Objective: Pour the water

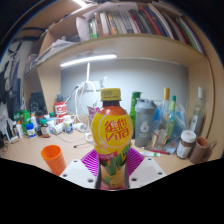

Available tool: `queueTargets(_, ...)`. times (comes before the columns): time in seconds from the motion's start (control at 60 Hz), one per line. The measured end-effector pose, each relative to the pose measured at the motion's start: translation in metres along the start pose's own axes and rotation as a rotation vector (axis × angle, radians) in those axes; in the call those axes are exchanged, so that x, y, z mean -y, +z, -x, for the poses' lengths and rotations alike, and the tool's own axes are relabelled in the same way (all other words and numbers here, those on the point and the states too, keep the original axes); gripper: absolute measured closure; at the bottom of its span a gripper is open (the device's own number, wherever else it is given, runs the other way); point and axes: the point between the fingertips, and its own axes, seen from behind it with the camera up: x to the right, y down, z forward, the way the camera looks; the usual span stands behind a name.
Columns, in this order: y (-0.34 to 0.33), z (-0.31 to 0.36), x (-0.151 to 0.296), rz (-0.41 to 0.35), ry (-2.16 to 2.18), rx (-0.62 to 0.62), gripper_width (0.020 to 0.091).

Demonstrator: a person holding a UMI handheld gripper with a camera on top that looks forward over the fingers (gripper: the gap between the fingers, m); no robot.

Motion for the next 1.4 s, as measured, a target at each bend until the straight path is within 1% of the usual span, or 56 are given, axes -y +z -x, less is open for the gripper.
queueTargets(0.033, 0.004, -0.005, -0.005, 0.007, 0.009, -0.003, 0.0783)
queueTargets(0.067, -0.001, -0.008, -0.017, -0.003, 0.023, -0.013, 0.0783)
queueTargets(0.083, 0.003, -0.018, 0.002, 0.023, -0.003, -0.001, 0.0783)
queueTargets(0.167, 0.003, -0.016, -0.003, 0.011, 0.015, 0.029, 0.0782)
queueTargets(0.2, 0.002, -0.013, -0.007, 0.013, 0.032, 0.048, 0.0767)
queueTargets(0.217, -0.001, -0.002, -0.025, -0.007, 0.056, 0.041, 0.0765)
queueTargets(0.233, 0.002, -0.009, -0.015, 0.023, 0.039, 0.061, 0.0755)
queueTargets(0.283, 0.005, -0.007, -0.026, 0.055, 0.015, 0.070, 0.0729)
queueTargets(0.3, 0.005, -0.007, -0.020, 0.026, 0.004, 0.074, 0.0733)
queueTargets(0.35, 0.004, -0.006, -0.021, 0.009, -0.023, 0.078, 0.0730)
queueTargets(0.467, 0.002, -0.007, -0.022, -0.005, -0.025, 0.081, 0.0718)
queueTargets(0.517, 0.001, -0.007, -0.022, -0.007, -0.017, 0.084, 0.0691)
queueTargets(0.6, -0.002, -0.007, -0.023, 0.003, -0.034, 0.086, 0.0595)
queueTargets(0.65, -0.005, -0.013, -0.024, 0.017, -0.059, 0.066, 0.0539)
queueTargets(0.667, -0.006, -0.015, -0.025, 0.022, -0.069, 0.059, 0.0510)
queueTargets(0.733, -0.015, -0.021, -0.028, 0.035, -0.106, 0.032, 0.0345)
queueTargets(0.767, -0.021, -0.022, -0.027, 0.042, -0.119, 0.027, 0.0295)
queueTargets(0.783, -0.024, -0.022, -0.027, 0.043, -0.123, 0.025, 0.0282)
queueTargets(0.9, -0.055, -0.023, -0.030, 0.057, -0.117, 0.026, 0.0286)
queueTargets(1.05, -0.121, -0.027, -0.027, 0.047, -0.071, -0.003, 0.0286)
queueTargets(1.15, -0.170, -0.027, -0.024, 0.015, -0.026, -0.021, 0.0287)
queueTargets(1.283, -0.229, -0.031, -0.033, -0.014, 0.062, -0.053, 0.0284)
queueTargets(1.4, -0.271, -0.031, -0.042, -0.020, 0.106, -0.052, 0.0287)
